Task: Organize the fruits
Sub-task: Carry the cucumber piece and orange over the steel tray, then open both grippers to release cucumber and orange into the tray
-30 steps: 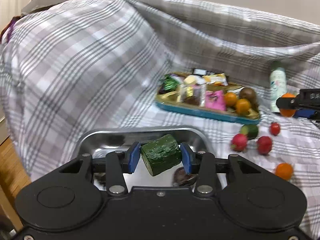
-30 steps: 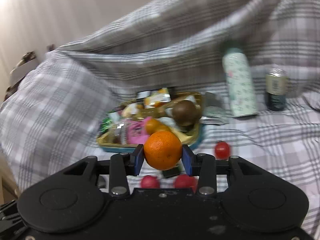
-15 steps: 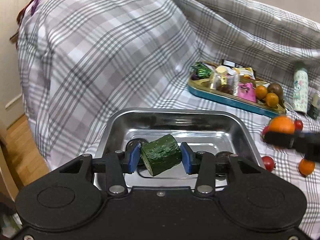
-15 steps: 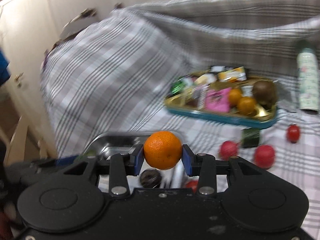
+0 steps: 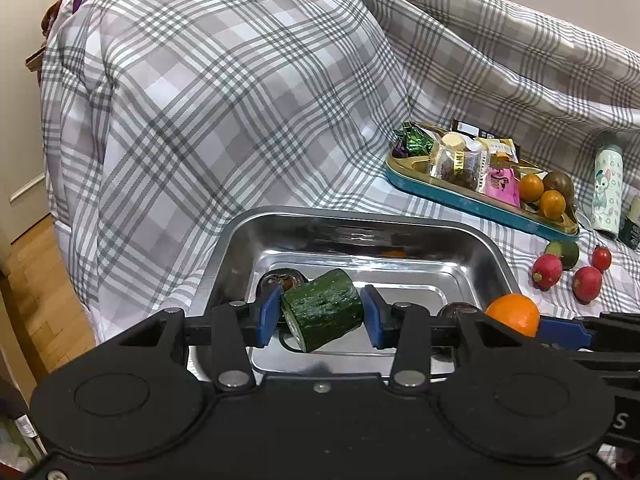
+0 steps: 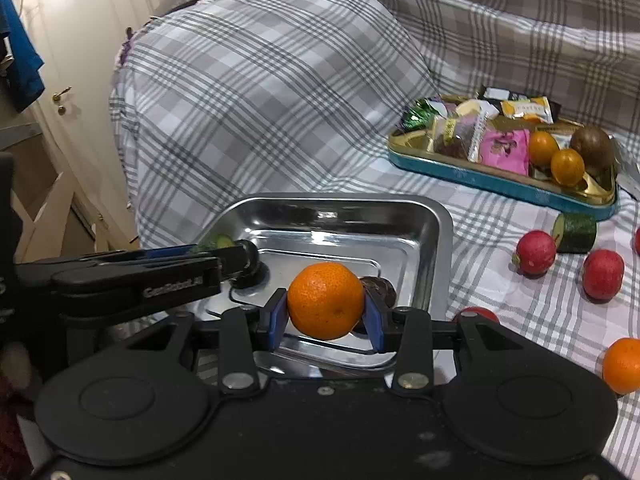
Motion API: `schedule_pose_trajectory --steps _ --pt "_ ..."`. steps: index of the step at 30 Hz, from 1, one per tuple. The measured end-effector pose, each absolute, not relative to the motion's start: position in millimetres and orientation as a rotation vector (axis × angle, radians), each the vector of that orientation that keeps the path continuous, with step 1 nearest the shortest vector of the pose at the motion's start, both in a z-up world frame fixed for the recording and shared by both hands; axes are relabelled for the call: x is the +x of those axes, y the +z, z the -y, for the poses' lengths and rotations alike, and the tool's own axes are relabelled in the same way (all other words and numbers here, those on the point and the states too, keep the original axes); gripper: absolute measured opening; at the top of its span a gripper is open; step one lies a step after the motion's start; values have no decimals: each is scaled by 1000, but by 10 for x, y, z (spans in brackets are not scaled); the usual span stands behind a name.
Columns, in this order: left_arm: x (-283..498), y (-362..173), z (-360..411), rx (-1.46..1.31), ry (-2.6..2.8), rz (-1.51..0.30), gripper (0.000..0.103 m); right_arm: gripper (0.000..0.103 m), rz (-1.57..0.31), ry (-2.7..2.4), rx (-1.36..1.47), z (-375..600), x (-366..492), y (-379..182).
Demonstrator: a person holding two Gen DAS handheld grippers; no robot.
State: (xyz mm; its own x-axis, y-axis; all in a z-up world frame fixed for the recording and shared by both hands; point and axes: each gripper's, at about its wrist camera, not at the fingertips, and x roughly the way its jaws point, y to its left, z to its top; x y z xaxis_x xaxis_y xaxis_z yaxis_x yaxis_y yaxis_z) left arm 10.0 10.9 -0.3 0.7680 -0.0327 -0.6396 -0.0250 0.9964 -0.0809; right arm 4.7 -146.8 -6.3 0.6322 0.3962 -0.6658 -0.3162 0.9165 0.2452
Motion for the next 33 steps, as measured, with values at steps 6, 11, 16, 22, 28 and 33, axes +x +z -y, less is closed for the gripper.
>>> schedule_pose_trajectory --steps 6,11,16,22,28,33 --pt "107 4 -181 -123 -8 -701 51 42 -809 389 112 1449 122 -139" --pt "135 -10 -195 -142 -13 -729 51 43 -808 382 101 1413 149 -139" --pt "151 -17 -201 -155 -16 -746 51 44 -813 371 98 1414 177 -148" --pt "136 -4 -159 -126 3 -727 52 44 -804 370 106 1437 176 -123" --pt "147 -10 -152 -117 -4 -726 52 44 -805 368 96 1420 161 -131" --pt "151 -20 -181 -132 10 -729 51 44 -806 368 97 1424 161 -126"
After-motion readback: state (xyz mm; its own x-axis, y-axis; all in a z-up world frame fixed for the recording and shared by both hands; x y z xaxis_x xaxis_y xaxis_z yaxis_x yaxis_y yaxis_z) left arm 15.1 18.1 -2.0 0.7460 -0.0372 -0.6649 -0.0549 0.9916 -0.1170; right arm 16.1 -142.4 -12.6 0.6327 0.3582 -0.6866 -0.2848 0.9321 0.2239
